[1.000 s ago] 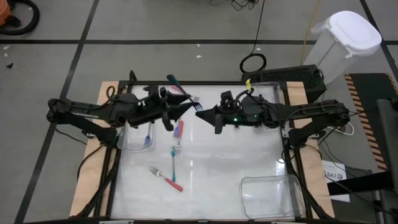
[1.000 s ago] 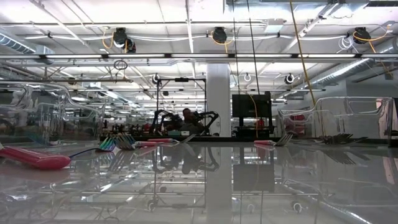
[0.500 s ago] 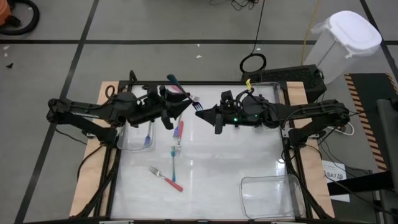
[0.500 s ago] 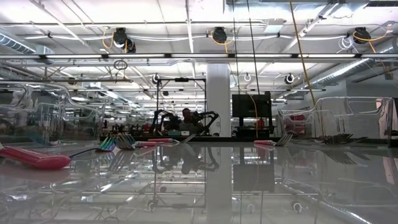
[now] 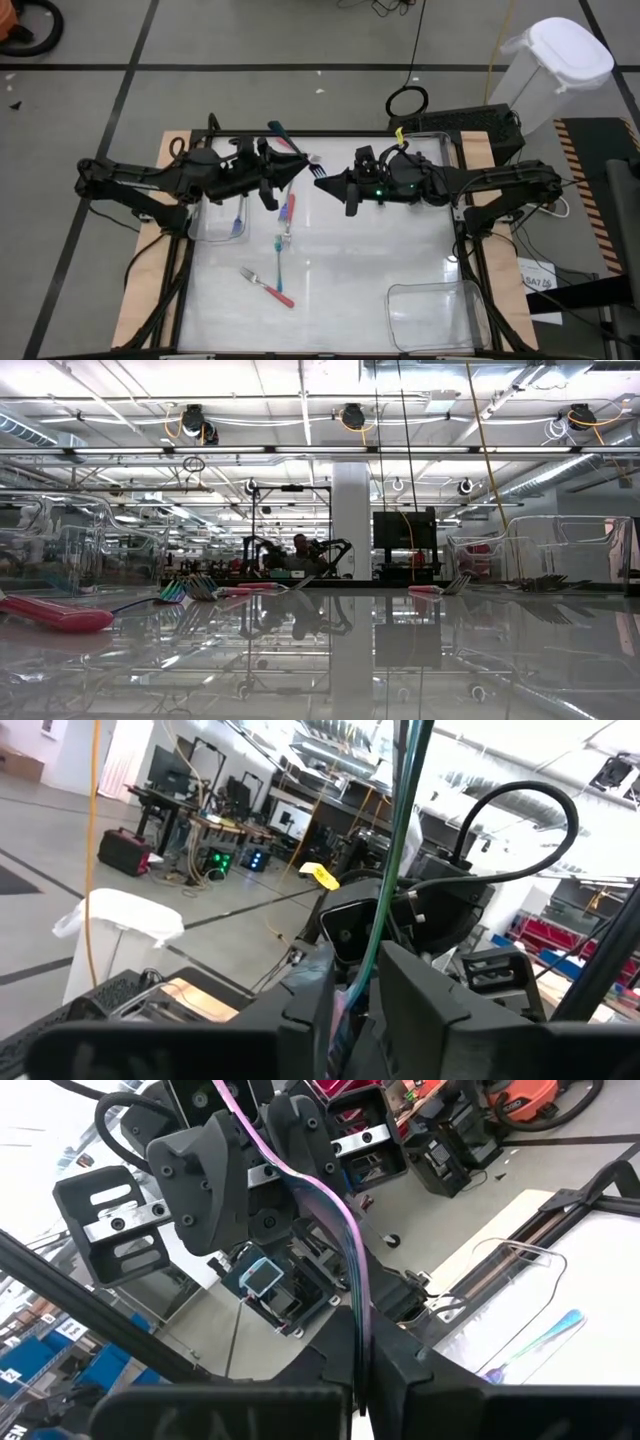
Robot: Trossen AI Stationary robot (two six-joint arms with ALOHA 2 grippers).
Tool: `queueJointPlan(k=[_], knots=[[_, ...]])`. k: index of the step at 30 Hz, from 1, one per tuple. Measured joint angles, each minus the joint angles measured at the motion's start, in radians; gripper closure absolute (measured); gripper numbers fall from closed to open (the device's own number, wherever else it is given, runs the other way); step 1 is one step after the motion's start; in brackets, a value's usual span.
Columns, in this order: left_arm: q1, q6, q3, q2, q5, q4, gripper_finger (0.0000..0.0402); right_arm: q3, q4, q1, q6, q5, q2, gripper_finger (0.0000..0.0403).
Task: Sort silverware by color (type)
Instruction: Put the blue fork into the left transparent bin
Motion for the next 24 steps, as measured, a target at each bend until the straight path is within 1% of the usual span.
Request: queueJointPlan(k=[3, 9, 13, 21, 24], knots=[[0.000, 0.008, 0.000, 0.000, 0.001, 0.000, 0.0335, 0.000, 0.000, 0.000, 0.000, 0.000, 0.000, 0.0399], [0.000, 0.008, 0.000, 0.000, 0.042, 0.000, 0.0371, 0.000, 0.000, 0.000, 0.000, 0.000, 0.000, 0.0399], [0.000, 0.024, 0.000, 0.000, 0.042, -0.002, 0.0395, 0.000, 0.000, 0.000, 0.001, 0.000, 0.000, 0.0399], [0.000, 0.023, 0.000, 0.000, 0.042, -0.002, 0.0399, 0.000, 0.000, 0.000, 0.011, 0.000, 0.000, 0.0398], [0.000, 0.015, 0.000, 0.000, 0.042, -0.004, 0.0400, 0.000, -0.004, 0.000, 0.008, -0.001, 0.000, 0.0387]])
